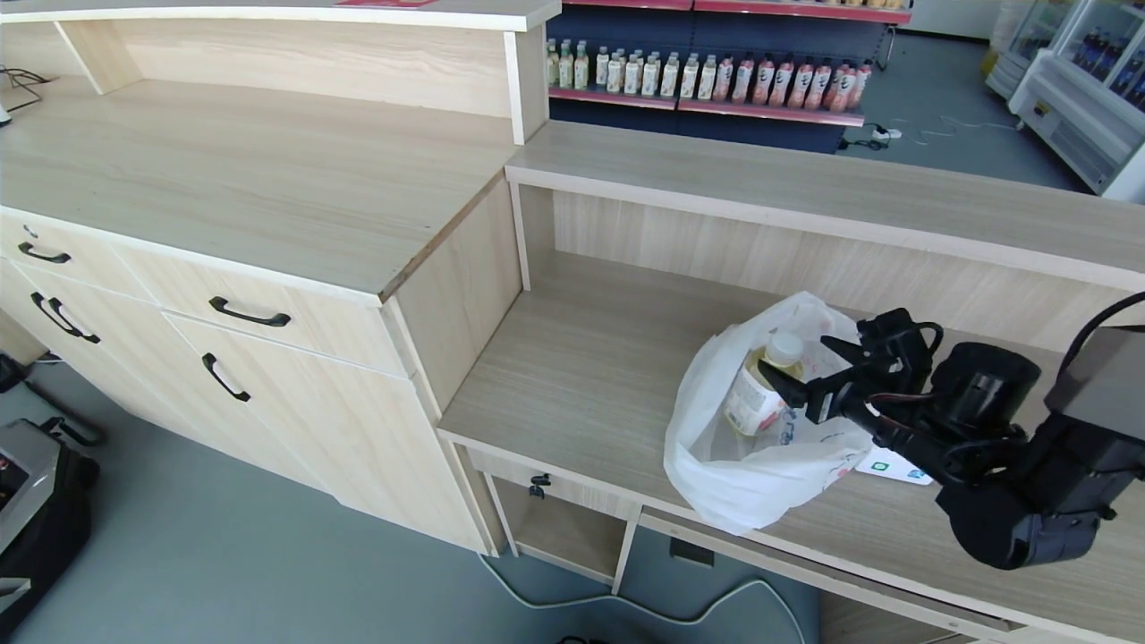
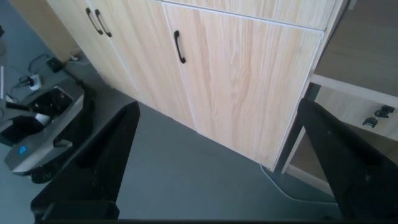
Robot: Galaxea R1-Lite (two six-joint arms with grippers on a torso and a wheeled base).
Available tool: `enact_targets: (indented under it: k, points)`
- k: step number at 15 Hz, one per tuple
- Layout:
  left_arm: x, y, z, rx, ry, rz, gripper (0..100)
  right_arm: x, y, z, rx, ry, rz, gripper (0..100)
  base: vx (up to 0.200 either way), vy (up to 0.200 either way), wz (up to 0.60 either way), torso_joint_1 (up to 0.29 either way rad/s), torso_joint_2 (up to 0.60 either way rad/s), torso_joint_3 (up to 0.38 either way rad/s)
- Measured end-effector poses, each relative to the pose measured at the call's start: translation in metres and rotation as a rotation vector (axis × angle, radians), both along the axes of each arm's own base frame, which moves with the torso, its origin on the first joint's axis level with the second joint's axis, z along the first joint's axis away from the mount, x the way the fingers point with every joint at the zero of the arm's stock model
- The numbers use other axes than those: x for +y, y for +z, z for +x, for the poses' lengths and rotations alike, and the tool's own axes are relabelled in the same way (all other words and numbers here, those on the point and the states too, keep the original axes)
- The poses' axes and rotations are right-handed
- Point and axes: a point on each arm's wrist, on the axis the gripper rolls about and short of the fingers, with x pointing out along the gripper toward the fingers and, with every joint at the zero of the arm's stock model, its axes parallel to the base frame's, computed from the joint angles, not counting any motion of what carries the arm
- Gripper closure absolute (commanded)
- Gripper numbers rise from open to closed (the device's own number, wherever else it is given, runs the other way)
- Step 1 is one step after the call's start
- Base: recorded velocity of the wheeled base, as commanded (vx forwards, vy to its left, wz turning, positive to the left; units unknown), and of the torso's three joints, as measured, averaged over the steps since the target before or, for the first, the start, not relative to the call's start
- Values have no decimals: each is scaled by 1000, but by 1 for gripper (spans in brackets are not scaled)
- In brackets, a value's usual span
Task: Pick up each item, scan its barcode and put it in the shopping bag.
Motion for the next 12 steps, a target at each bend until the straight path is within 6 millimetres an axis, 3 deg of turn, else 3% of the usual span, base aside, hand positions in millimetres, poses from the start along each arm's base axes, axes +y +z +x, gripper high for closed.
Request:
enact_targets:
  k: [4,5,7,9,12]
  points:
    - [0,0,0,0,0,0,0,-39,53,-62,29,-158,-78,0,0,0,0,0,0,0]
    - [0,0,0,0,0,0,0,-53,61,-77,67,-223,-122,0,0,0,-600,2,7,7]
    - [0,0,0,0,0,0,0,-88,69,-107,167,-396,-248,0,0,0,-600,0,-2,2]
    - [0,0,0,0,-1,0,0,-117,79,-132,204,-579,-266,0,0,0,-600,10,7,0]
    - [0,0,0,0,0,0,0,-138,90,-152,217,-845,-212,0,0,0,-600,4,1,7]
